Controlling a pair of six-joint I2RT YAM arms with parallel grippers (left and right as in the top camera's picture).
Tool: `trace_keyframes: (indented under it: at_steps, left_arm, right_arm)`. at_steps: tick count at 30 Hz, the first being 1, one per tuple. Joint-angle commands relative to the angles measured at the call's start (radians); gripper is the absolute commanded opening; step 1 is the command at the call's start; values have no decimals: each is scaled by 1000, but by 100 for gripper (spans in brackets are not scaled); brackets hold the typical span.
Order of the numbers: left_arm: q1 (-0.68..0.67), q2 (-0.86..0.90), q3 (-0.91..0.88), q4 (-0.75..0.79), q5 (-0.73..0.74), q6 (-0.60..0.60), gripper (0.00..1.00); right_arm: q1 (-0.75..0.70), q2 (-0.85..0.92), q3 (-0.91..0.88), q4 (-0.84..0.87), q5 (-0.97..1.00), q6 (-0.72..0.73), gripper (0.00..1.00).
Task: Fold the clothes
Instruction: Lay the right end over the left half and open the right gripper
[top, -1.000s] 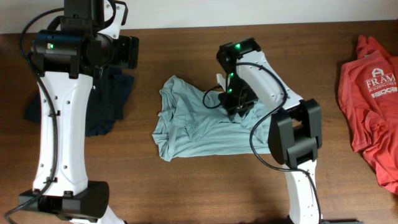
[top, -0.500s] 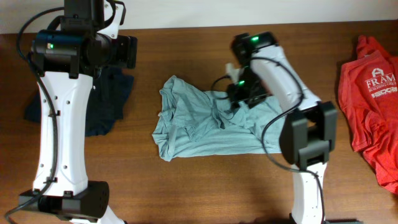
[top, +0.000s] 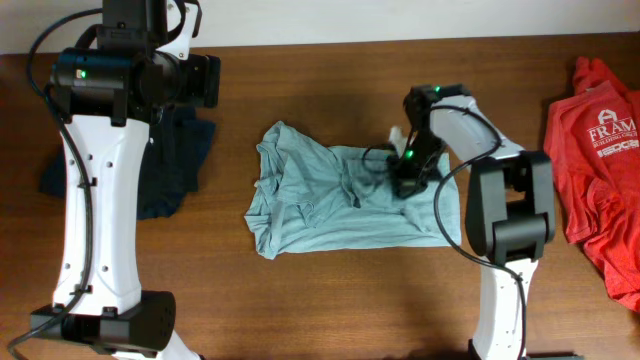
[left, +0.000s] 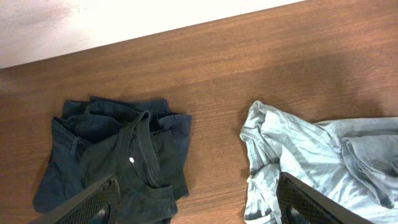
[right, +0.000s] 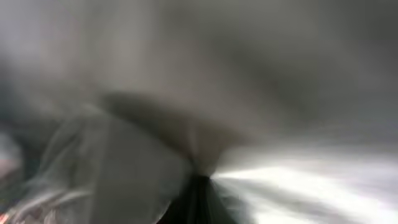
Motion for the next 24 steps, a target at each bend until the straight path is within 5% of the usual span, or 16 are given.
trace_keyframes:
  at_steps: [1,11,19,22,24]
  left_arm:
    - [0,-10,10,2,-11,10,81]
    - [0,-10,10,10,-11,10,81]
    - [0,-10,10,-2,-11,10,81]
    - [0,-10,10,-1,-11,10,81]
    - [0,-10,9,0,-11,10,81]
  right_arm:
    - [64,-27,-8,-27,-266,-153,4]
    - [150,-100,-6,-80,-195,-239,4]
    - [56,-125,5,-11,-145,-137,6]
    - [38,-125,4,-22,-99,-121,39]
    - [39,-125,4,-25,-97,-121,47]
